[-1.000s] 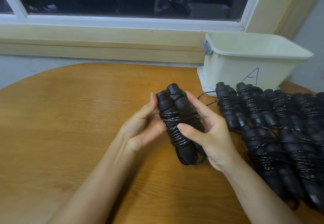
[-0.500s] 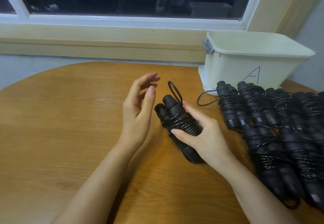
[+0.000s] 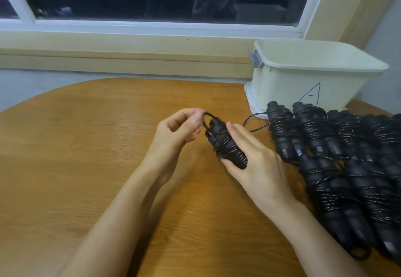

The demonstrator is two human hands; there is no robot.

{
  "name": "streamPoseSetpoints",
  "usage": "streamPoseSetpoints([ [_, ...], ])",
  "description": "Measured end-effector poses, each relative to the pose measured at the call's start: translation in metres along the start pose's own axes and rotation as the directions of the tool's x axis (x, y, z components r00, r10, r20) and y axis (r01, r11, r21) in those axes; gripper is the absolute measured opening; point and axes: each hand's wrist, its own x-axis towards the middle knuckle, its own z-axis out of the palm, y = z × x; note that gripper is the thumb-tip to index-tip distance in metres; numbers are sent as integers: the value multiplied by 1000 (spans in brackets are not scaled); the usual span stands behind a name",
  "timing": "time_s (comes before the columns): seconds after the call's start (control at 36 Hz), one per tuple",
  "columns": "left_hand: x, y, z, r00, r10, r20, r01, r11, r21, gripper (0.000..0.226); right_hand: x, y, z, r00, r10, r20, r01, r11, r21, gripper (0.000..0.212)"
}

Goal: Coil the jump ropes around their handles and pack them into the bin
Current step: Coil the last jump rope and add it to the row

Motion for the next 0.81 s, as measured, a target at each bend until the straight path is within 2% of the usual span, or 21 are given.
streamPoseSetpoints([
  [0.08, 2, -1, -1, 997, -72, -42, 72, 997, 1, 29, 1, 2, -3, 998, -53, -31, 51, 997, -60, 79],
  [0.17, 3, -4, -2, 991, -95, -93, 95, 995, -2, 32, 2, 6, -4, 999, -14, -36, 15, 999, 39, 77],
  [0.36, 6, -11, -6, 980, 62, -188, -29, 985, 171, 18, 2, 8, -4, 987, -38, 158, -13, 950, 311, 81],
  [0.53, 5, -6, -8, 998, -48, -39, 52, 992, 113, 7, 2, 7, -7, 983, -67, 170, -8, 914, 406, 81],
  [0.64, 6, 1, -10, 996, -91, -20, 92, 991, 93, 5, 1, 1, -10, 973, -78, 216, -45, 857, 514, 79],
  [0.75, 7, 4, -14, 981, -186, 50, 187, 982, -16, 10, 1, -5, -12, 961, -71, 269, -122, 762, 636, 76],
  [0.81, 8, 3, -16, 975, -211, 76, 215, 975, -57, 14, 0, -5, -12, 961, -57, 271, -139, 747, 650, 75],
])
